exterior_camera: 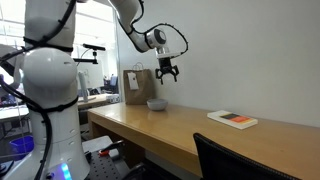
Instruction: Put the marker in the bowl
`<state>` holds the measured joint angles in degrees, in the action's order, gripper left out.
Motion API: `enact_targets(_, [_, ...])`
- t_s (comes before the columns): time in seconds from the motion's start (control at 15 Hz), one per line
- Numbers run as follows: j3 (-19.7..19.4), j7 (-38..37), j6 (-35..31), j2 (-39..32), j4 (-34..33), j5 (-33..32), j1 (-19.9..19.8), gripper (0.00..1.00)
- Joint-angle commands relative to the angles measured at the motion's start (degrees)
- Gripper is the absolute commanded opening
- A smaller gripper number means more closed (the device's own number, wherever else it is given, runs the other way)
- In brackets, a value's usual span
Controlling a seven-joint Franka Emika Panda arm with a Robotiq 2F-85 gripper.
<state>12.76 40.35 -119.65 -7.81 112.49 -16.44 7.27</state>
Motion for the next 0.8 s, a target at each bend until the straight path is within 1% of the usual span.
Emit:
enact_targets(0.0, [-0.6,-0.25,-3.12,5.46,4.84,2.41,0.21,1.0])
enact_targets(0.4, [-1.1,0.45,-3.67,9.33,8.13,3.28,0.93,1.0])
enact_targets(0.73, [-1.2,1.52,-4.23,9.71,9.05,4.01,1.41,1.0])
